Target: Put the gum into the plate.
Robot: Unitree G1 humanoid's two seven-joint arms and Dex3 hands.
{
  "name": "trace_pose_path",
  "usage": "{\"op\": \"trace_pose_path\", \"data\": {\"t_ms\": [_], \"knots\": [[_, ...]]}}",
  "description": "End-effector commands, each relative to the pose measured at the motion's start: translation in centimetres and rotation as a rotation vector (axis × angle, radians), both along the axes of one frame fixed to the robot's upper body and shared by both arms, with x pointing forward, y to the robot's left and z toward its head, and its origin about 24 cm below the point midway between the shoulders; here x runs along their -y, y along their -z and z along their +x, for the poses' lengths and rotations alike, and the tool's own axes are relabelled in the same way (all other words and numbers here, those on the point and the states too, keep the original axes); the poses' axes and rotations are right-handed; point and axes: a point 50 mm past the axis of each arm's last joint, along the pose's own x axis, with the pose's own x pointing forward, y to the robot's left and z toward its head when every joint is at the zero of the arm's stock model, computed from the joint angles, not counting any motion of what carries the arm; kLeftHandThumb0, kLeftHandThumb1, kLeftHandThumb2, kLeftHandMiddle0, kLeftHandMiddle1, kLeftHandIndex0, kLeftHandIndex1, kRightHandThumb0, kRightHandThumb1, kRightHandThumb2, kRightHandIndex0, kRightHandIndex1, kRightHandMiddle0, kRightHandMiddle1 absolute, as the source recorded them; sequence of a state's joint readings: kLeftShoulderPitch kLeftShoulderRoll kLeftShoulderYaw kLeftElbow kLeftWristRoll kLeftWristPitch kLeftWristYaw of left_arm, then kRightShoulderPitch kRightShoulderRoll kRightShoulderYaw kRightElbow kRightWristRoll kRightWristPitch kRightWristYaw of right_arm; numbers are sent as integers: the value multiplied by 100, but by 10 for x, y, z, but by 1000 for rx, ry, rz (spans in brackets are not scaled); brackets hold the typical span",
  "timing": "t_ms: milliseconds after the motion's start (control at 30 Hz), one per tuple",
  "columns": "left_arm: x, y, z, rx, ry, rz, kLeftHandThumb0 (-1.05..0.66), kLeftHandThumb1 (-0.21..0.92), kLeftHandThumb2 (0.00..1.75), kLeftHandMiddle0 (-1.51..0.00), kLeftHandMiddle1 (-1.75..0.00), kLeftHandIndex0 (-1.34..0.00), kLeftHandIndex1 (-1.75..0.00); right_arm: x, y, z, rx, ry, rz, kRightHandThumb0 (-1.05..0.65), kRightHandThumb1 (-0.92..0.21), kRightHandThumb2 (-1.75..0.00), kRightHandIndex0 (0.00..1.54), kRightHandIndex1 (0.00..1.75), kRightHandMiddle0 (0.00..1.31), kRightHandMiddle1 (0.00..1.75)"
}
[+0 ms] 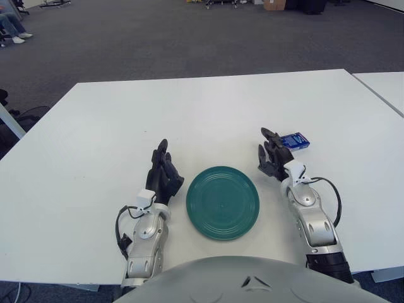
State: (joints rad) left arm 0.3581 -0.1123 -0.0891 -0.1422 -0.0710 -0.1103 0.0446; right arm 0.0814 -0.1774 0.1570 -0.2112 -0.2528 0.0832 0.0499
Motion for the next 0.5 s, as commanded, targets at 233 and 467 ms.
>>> {"op": "trace_pose_path", "data": {"t_ms": [233, 467], "knots": [[0, 0, 7, 8, -12, -3, -95, 92, 107, -20, -1, 0, -42, 10, -69, 28, 549, -204, -555, -73, -92, -69, 37, 5, 1, 78], [0, 0, 7, 14, -24, -5, -94, 92, 104, -22, -1, 0, -45, 19, -79, 43, 619, -215, -774, -75, -92, -59, 43, 5, 2, 82]]}}
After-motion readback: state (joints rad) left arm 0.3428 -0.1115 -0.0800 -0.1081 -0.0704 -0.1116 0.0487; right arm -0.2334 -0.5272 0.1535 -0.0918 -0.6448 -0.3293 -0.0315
